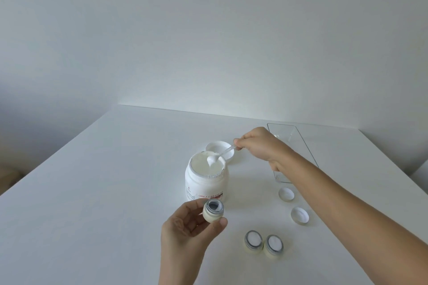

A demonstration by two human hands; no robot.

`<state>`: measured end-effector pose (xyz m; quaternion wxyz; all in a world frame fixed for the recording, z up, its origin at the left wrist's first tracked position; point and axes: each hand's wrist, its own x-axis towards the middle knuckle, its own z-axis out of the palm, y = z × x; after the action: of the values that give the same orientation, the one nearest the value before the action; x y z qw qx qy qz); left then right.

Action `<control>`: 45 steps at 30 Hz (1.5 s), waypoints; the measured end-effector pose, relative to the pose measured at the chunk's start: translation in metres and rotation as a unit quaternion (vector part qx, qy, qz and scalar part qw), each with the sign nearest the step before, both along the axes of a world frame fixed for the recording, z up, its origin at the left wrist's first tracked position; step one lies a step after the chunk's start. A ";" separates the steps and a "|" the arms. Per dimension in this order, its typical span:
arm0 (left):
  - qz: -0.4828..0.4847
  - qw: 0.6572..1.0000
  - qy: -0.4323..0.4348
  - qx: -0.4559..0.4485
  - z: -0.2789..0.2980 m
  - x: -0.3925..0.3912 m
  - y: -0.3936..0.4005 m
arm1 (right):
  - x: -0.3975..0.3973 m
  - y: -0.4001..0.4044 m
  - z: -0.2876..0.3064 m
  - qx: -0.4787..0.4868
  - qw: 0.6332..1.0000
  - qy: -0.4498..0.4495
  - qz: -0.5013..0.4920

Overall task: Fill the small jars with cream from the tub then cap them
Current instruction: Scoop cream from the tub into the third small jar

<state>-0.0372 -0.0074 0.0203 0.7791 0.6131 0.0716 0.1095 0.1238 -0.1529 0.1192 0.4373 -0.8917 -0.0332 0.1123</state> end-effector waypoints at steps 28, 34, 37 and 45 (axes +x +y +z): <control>0.016 1.000 -0.010 -0.025 0.012 0.010 -0.005 | -0.074 -0.031 0.002 -0.054 0.979 -0.197 -0.002; 0.004 1.000 -0.001 -0.030 0.013 0.008 -0.006 | -0.093 -0.027 -0.024 -0.061 0.891 -0.448 0.047; 0.000 0.999 0.001 -0.036 0.014 0.008 -0.005 | -0.100 -0.035 -0.036 -0.114 0.788 -0.597 0.094; -0.014 0.999 0.003 -0.046 0.014 0.008 -0.005 | -0.110 -0.059 -0.053 -0.172 0.680 -0.703 0.117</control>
<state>-0.0288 -0.0123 0.0342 0.8079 0.5775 0.0702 0.0937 0.0137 -0.2120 0.0664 0.1073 -0.7567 -0.4149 -0.4937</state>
